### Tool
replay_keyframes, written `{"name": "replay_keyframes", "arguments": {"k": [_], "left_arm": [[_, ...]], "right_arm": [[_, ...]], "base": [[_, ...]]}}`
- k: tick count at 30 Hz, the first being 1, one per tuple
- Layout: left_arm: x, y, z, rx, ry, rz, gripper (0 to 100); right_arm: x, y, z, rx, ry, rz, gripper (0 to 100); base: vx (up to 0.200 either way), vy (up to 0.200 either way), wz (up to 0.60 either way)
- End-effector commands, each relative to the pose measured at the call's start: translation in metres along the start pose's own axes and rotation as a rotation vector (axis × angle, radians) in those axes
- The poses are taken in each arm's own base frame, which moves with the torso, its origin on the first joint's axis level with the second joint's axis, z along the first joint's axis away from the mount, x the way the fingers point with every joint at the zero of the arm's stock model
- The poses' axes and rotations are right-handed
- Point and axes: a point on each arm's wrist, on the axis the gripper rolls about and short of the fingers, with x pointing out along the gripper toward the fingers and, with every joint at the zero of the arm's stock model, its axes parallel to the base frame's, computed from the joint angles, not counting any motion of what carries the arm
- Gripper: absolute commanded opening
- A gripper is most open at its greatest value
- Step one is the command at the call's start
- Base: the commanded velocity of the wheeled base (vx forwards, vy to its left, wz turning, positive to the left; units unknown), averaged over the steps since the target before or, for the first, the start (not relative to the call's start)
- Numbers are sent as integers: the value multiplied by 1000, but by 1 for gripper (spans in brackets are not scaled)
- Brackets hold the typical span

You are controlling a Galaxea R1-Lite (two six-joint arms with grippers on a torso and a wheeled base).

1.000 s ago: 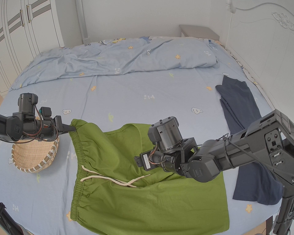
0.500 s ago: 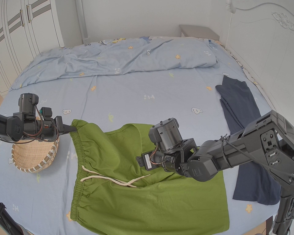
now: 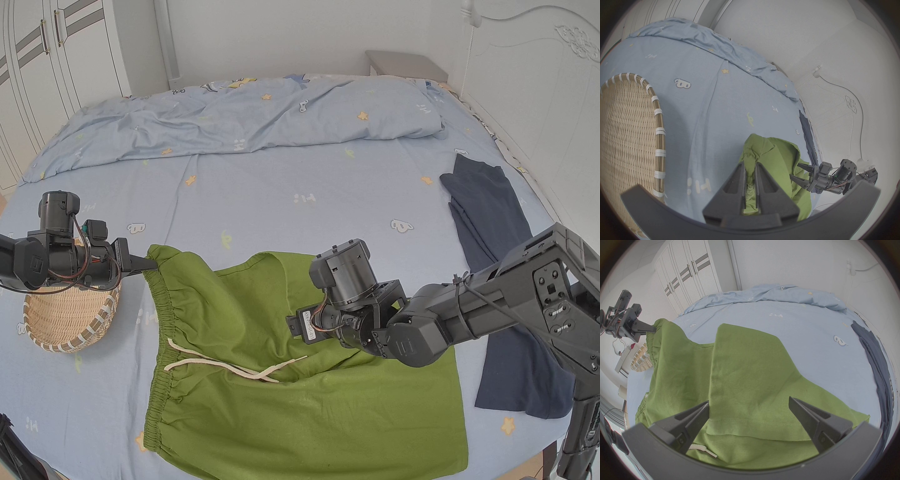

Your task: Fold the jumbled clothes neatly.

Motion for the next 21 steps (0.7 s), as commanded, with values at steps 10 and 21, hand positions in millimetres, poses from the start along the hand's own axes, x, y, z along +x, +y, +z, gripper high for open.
{"name": "replay_keyframes", "arguments": {"k": [10,21], "left_arm": [[1,0,-1,1,3,0,0],[0,0,0,2,0,-1,0]], "right_arm": [[-2,-4,0,17,1,-6,100],[-2,5,-3,4,5,9,0]], "base": [[0,0,0],[0,0,0]]}}
